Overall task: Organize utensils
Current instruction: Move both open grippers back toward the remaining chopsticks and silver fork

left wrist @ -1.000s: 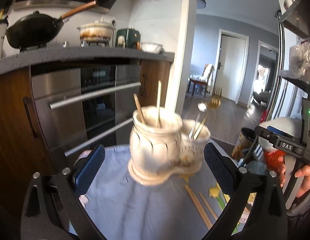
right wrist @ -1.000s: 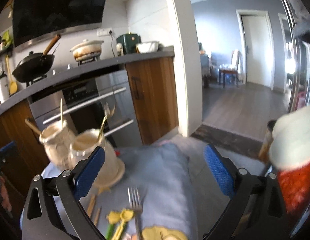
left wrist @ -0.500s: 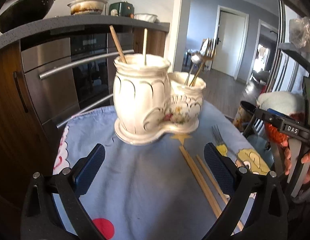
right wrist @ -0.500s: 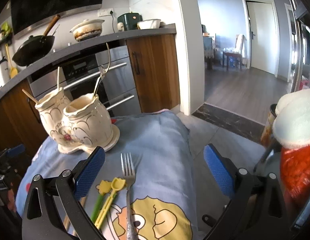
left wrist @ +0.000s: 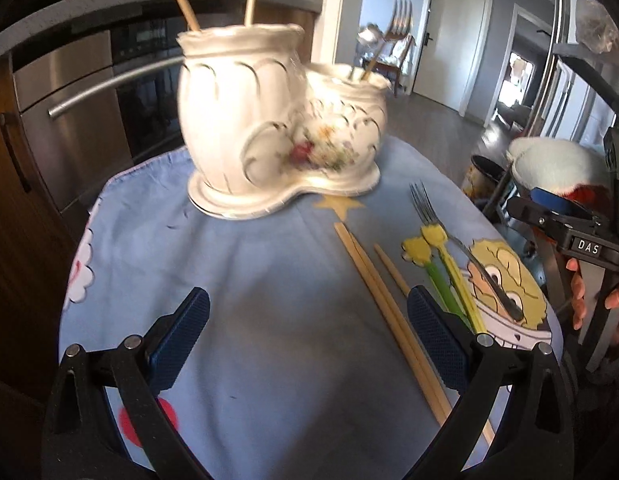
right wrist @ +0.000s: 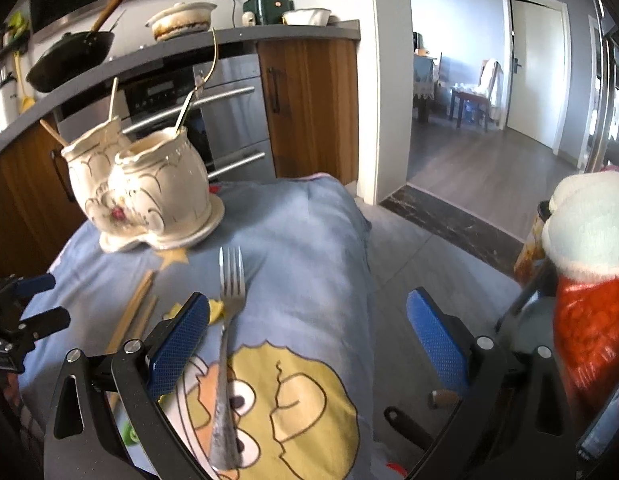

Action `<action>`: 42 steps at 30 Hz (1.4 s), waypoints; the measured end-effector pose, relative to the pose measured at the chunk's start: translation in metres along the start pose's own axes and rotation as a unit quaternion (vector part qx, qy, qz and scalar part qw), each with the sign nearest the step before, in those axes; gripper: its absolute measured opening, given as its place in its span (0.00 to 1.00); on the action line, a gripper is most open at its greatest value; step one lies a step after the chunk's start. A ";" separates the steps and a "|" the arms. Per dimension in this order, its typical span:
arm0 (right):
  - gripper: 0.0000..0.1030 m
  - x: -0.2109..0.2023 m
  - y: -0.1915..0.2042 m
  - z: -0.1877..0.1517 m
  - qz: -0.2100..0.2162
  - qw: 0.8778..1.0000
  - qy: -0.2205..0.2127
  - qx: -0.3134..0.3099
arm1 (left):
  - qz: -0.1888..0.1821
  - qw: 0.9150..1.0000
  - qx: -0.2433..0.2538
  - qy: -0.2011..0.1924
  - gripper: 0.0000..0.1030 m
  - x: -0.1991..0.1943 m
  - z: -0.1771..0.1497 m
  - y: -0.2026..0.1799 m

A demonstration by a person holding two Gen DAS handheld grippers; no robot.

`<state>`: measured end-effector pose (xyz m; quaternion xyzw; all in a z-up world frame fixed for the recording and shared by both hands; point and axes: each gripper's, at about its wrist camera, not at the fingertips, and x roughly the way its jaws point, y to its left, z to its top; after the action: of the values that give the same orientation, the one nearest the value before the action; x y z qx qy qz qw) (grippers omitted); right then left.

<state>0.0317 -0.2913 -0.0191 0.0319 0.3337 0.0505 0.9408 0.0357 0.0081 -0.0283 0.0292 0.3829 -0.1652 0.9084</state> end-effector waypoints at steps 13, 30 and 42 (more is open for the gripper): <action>0.95 0.007 0.010 -0.013 0.015 0.999 0.021 -0.024 | 0.010 0.998 0.011 0.054 0.95 0.023 -0.015 -0.018; 0.92 0.021 0.026 -0.017 0.031 0.997 0.053 -0.053 | 0.051 0.996 0.024 0.070 0.87 0.041 -0.005 -0.027; 0.38 0.040 0.050 -0.020 0.046 0.991 0.093 -0.087 | 0.029 0.995 0.055 0.077 0.34 0.050 0.010 -0.037</action>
<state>0.0468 -0.2362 -0.0547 -0.0390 0.4122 0.1255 0.9016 0.0633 -0.0428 -0.0535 0.1025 0.4407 -0.1567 0.8779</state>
